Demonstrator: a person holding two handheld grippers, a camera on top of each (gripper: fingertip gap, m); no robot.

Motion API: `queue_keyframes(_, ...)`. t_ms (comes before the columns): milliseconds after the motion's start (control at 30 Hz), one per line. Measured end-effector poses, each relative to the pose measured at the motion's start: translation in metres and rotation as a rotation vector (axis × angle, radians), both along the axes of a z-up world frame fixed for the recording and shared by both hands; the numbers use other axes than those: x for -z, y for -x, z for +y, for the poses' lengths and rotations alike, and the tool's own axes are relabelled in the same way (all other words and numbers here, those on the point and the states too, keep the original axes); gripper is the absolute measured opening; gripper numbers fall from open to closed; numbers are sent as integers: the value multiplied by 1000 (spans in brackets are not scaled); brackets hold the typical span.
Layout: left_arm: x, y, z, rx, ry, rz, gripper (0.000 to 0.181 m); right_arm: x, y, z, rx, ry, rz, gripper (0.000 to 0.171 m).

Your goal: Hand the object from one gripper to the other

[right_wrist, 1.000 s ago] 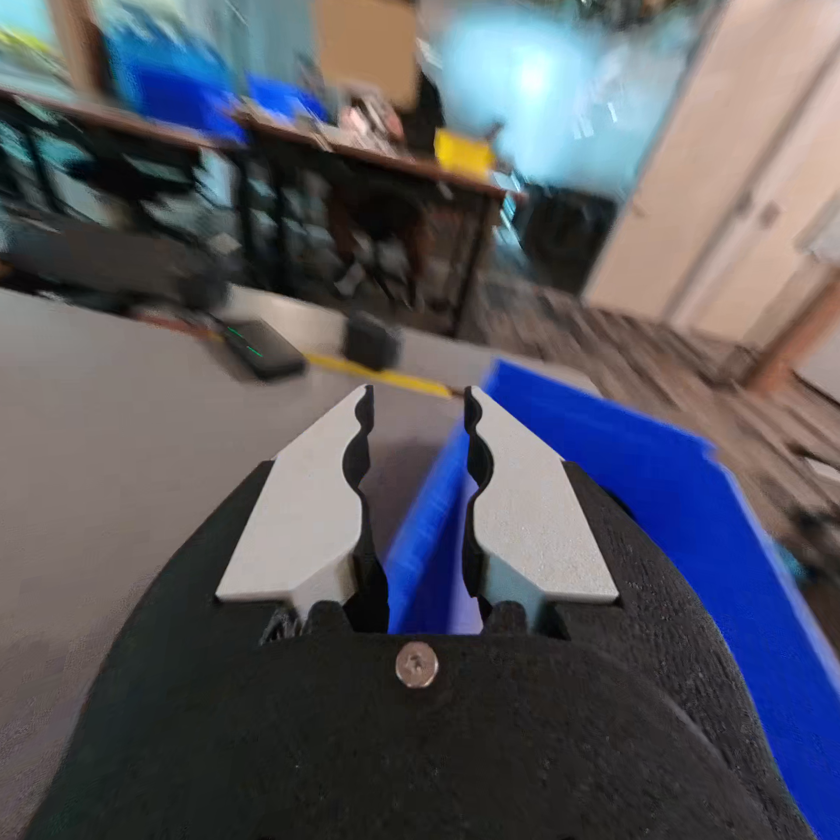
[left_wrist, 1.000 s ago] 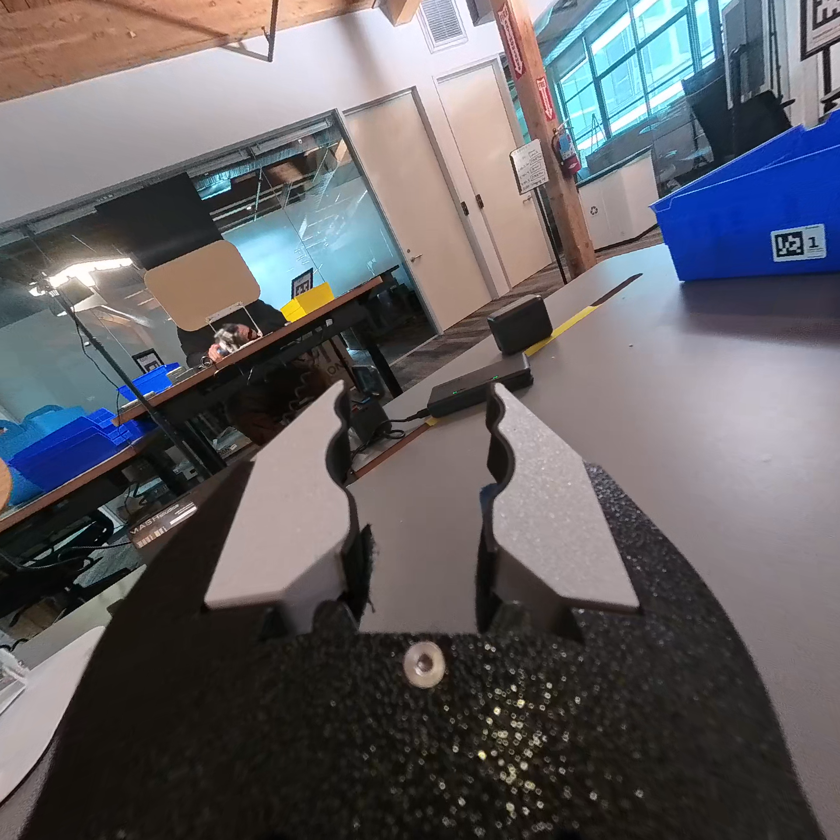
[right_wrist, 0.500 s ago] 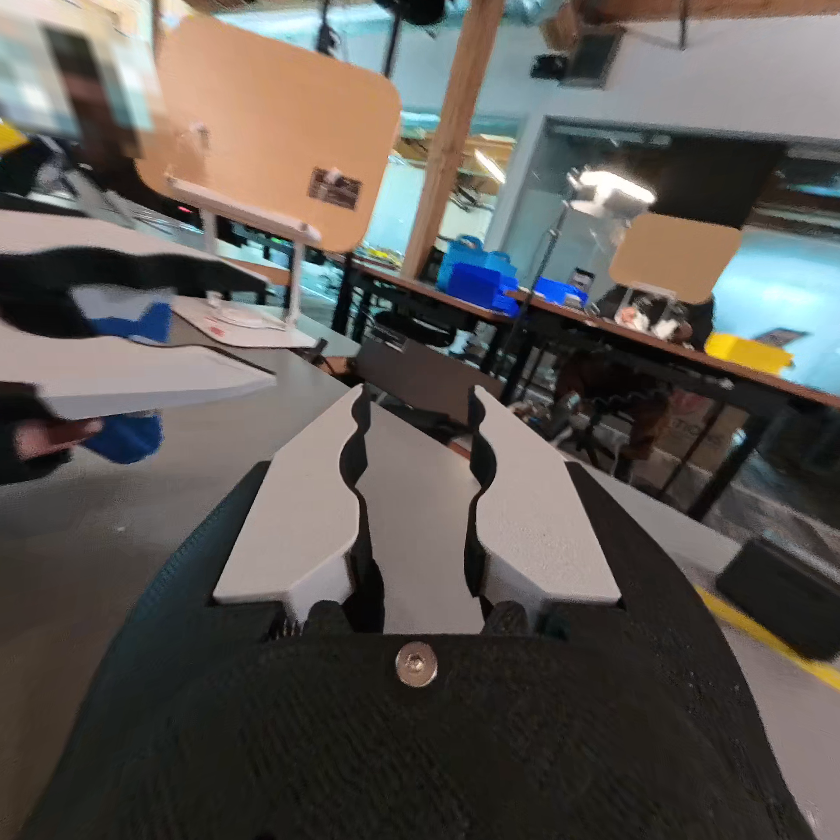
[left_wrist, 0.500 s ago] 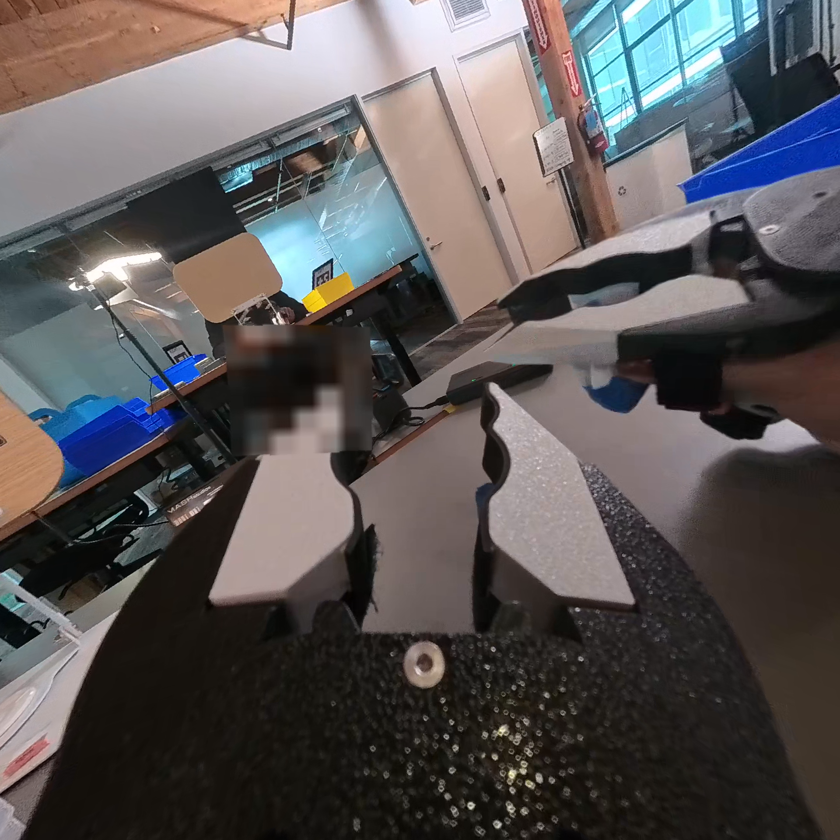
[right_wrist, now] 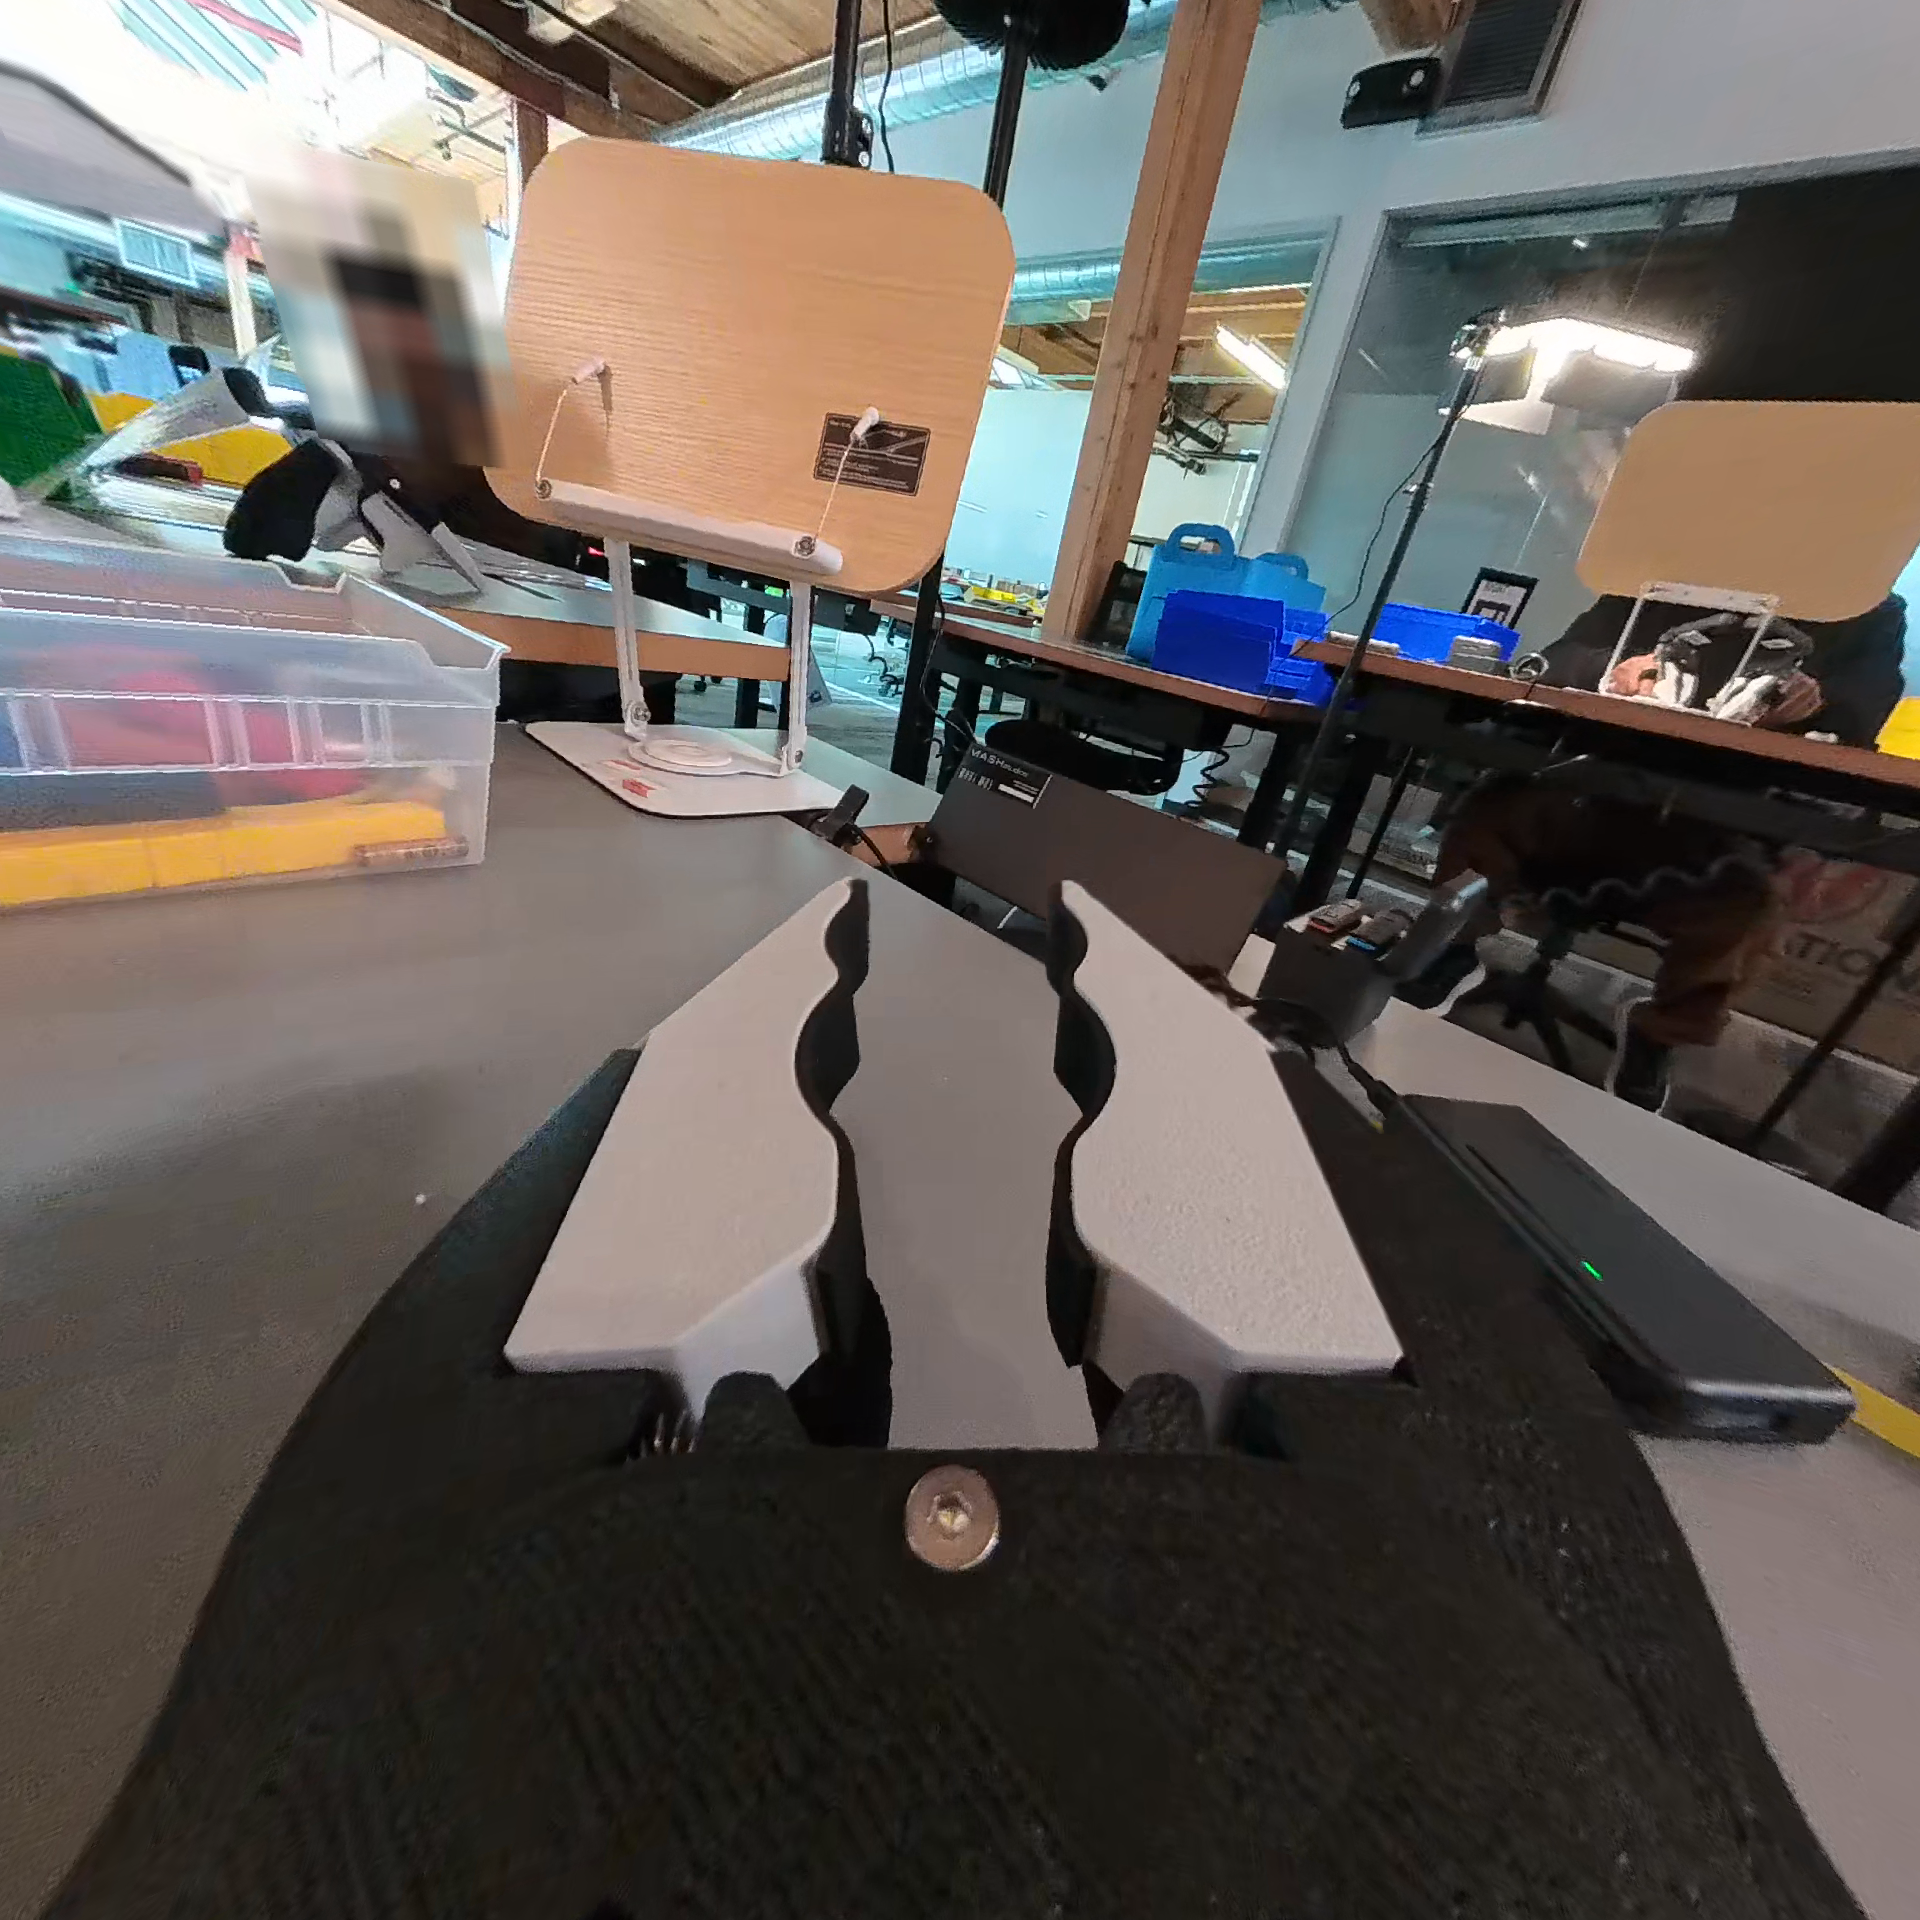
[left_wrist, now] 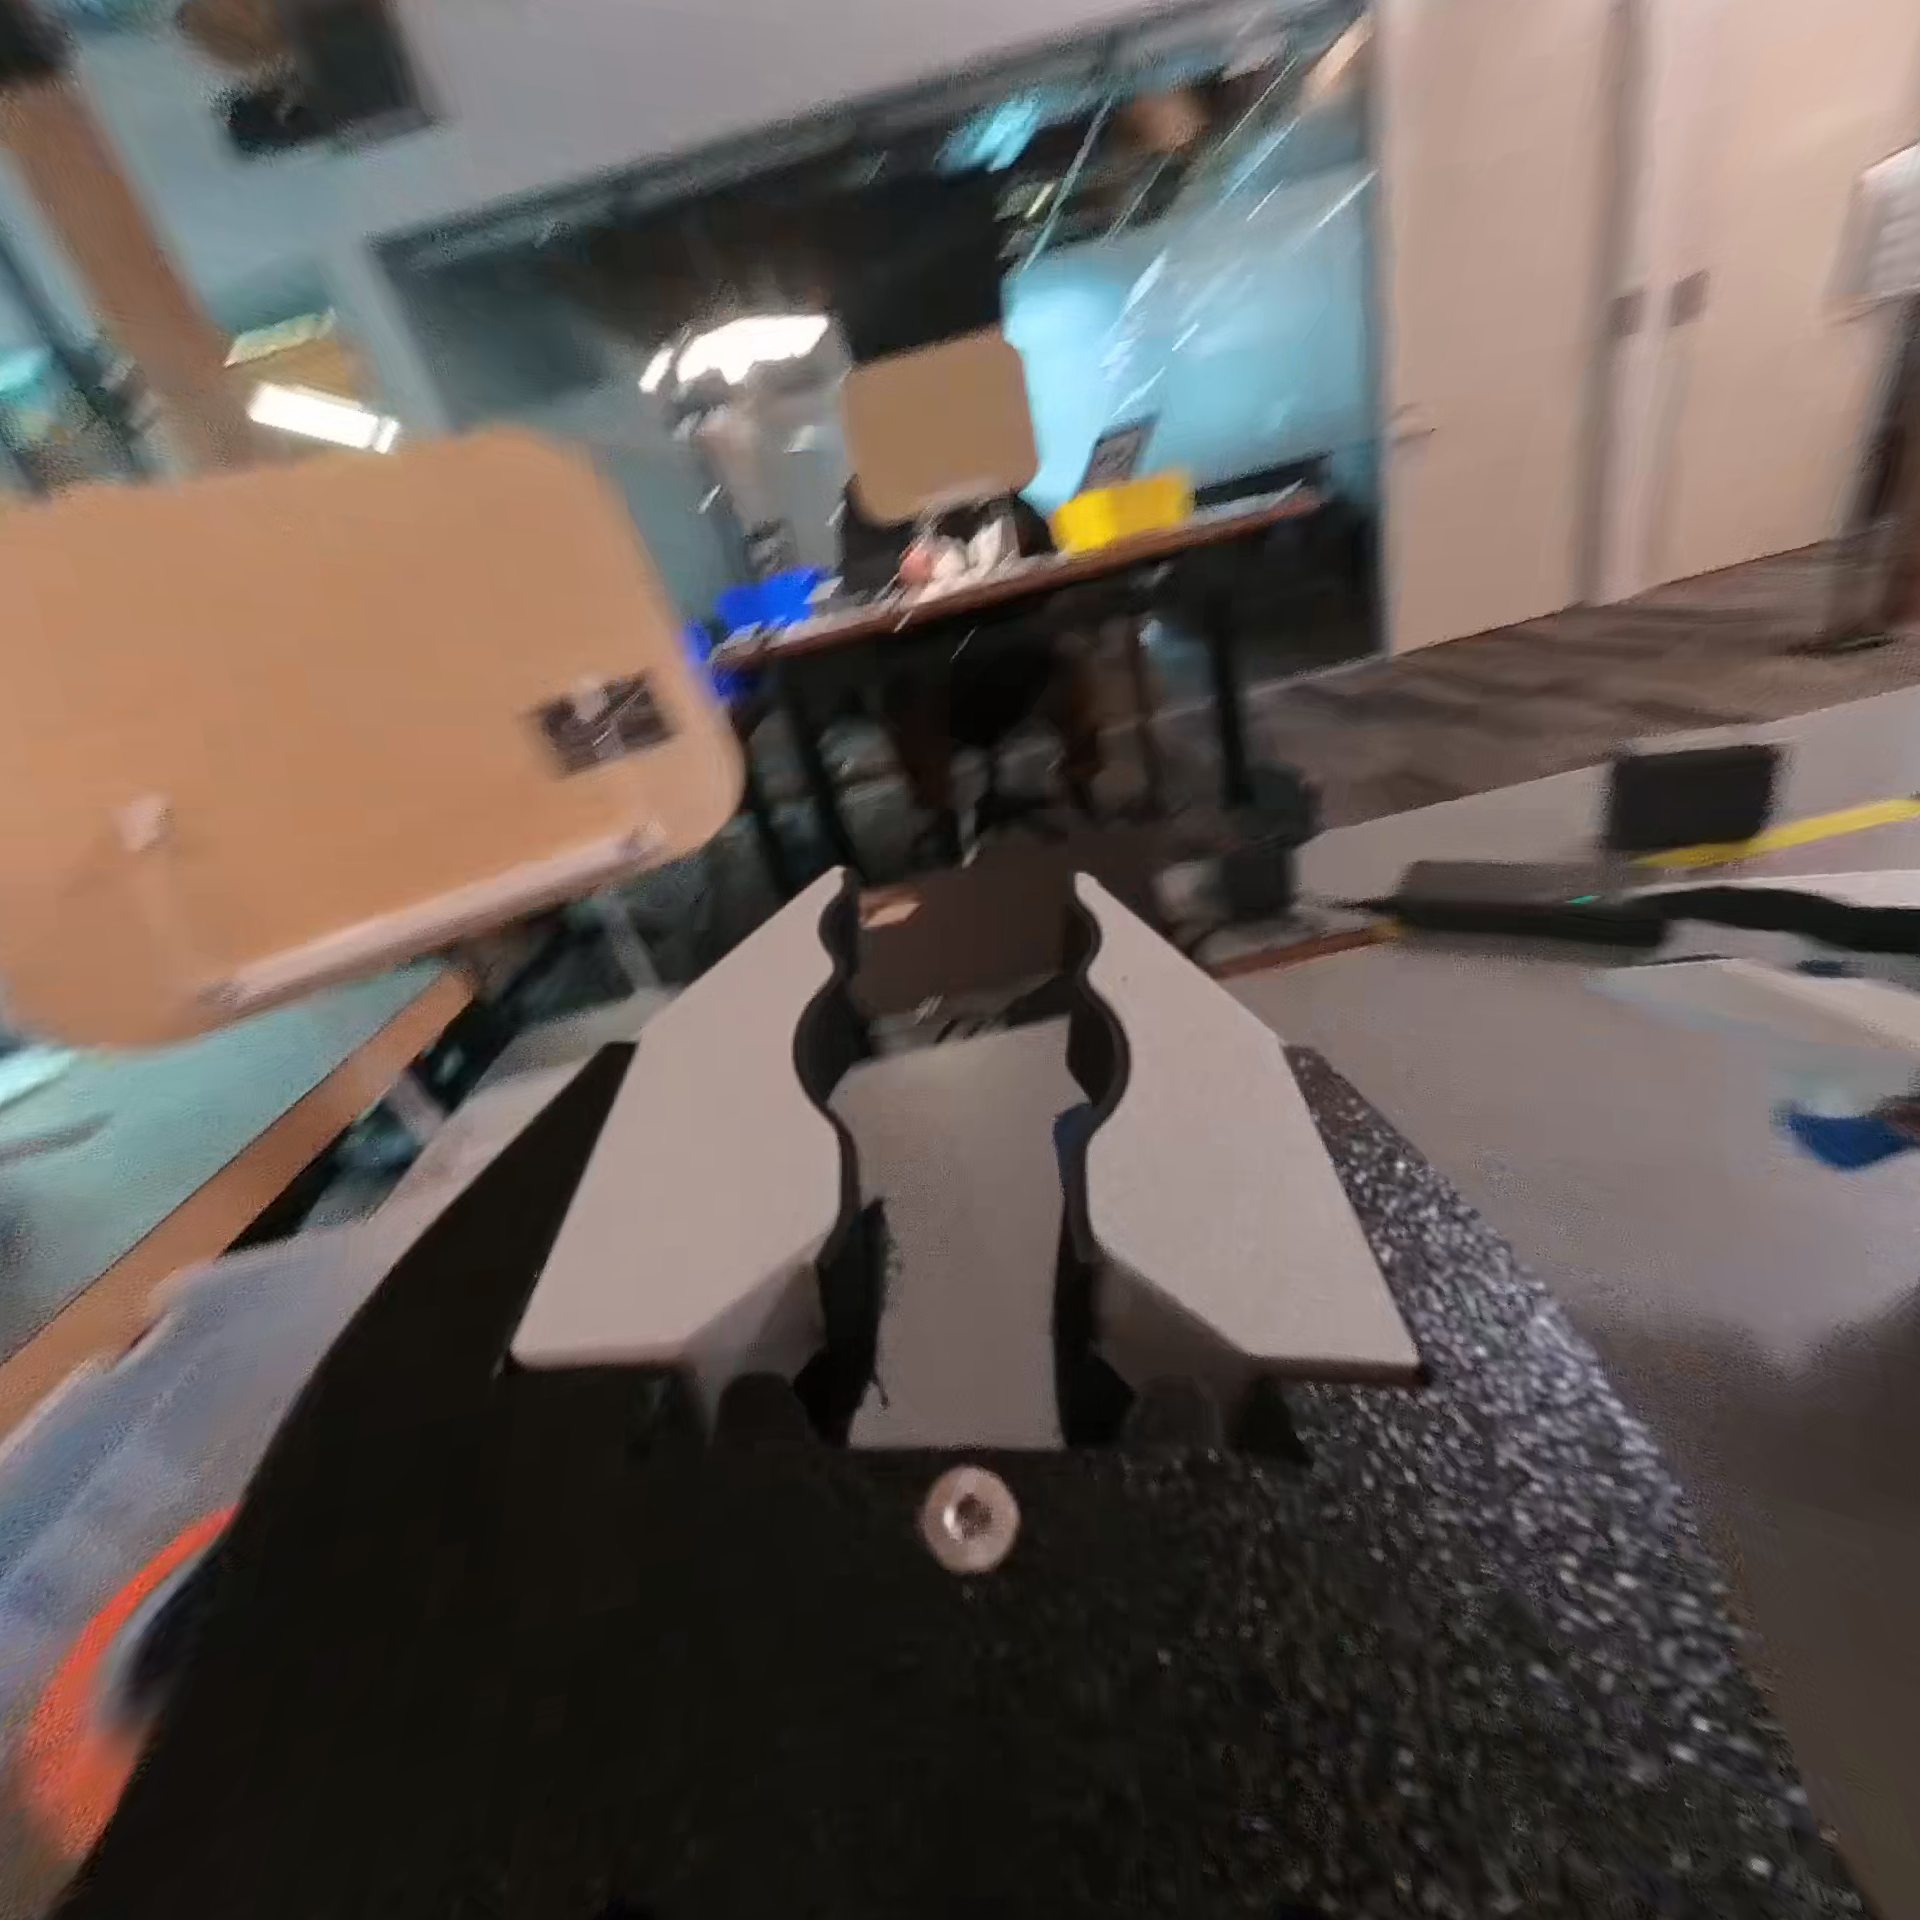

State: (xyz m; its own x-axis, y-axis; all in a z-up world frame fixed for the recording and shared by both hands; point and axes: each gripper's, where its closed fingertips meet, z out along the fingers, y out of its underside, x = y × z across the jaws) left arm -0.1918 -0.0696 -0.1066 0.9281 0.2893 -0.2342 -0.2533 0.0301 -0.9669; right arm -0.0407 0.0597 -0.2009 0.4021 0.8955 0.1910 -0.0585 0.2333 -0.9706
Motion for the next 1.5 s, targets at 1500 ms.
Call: queue_keyframes(1500, 50, 164, -21, -215, 626, -363, 43, 3, 11, -7, -64, 29, -14, 27)
